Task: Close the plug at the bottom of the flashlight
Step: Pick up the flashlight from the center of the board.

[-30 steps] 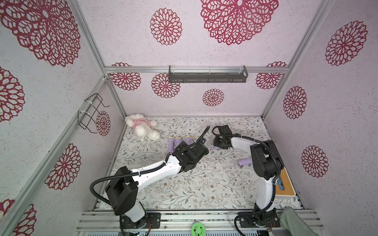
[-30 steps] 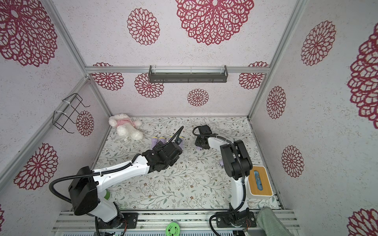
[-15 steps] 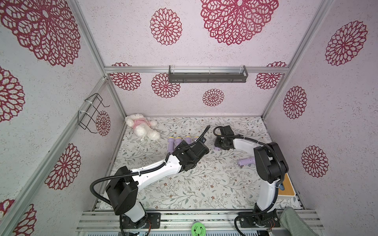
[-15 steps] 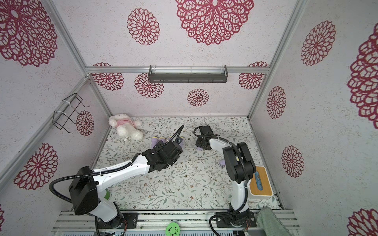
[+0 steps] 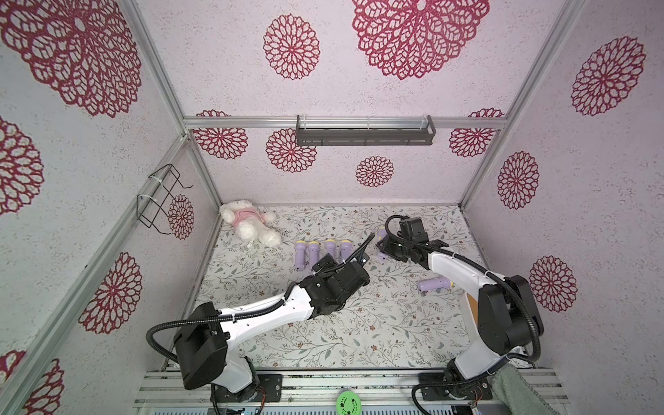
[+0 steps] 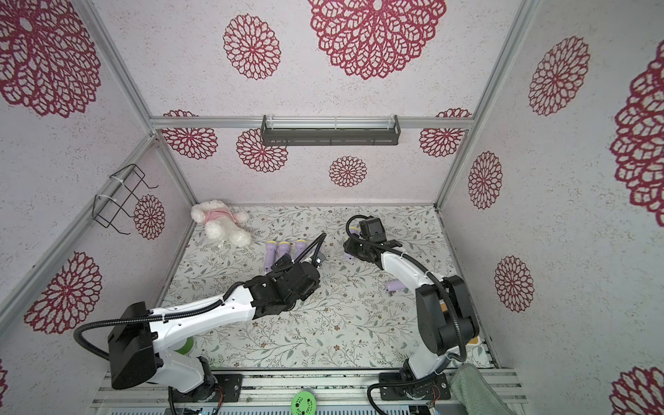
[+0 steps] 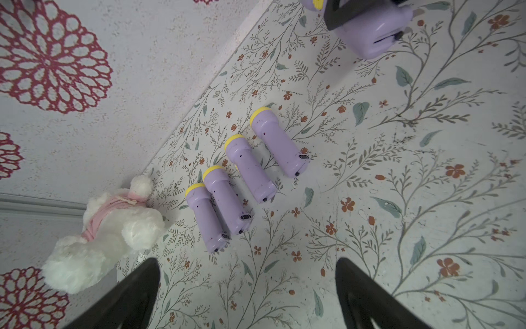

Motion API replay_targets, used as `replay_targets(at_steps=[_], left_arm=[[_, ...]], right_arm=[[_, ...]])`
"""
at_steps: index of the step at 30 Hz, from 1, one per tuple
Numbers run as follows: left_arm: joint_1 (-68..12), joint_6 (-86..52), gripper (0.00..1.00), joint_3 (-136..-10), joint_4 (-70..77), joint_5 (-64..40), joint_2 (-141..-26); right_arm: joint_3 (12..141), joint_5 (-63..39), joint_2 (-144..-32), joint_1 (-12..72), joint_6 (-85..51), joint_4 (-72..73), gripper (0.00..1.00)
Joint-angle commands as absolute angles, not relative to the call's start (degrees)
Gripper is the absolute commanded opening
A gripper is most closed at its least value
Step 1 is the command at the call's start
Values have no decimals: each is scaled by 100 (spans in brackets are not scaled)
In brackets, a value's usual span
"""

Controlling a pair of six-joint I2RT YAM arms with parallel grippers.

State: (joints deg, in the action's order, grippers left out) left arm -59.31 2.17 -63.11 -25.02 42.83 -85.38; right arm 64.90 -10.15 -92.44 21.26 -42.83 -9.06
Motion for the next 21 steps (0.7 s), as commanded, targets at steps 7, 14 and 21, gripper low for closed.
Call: replay_targets(at_steps=[7, 14, 21], left_arm=[[-6546, 1281, 98, -5366, -697, 4197, -7690], [-6684, 1589, 97, -4793, 309, 3680, -7161], [-6688, 1973, 97, -4224, 1829, 3114, -7140]], right_arm=[[6188, -1696, -8197, 2095, -5478, -936, 0], [6097, -1633, -7704, 2093, -6130, -1615, 0], [5786, -1717, -7369, 2109, -6432, -1547, 0]])
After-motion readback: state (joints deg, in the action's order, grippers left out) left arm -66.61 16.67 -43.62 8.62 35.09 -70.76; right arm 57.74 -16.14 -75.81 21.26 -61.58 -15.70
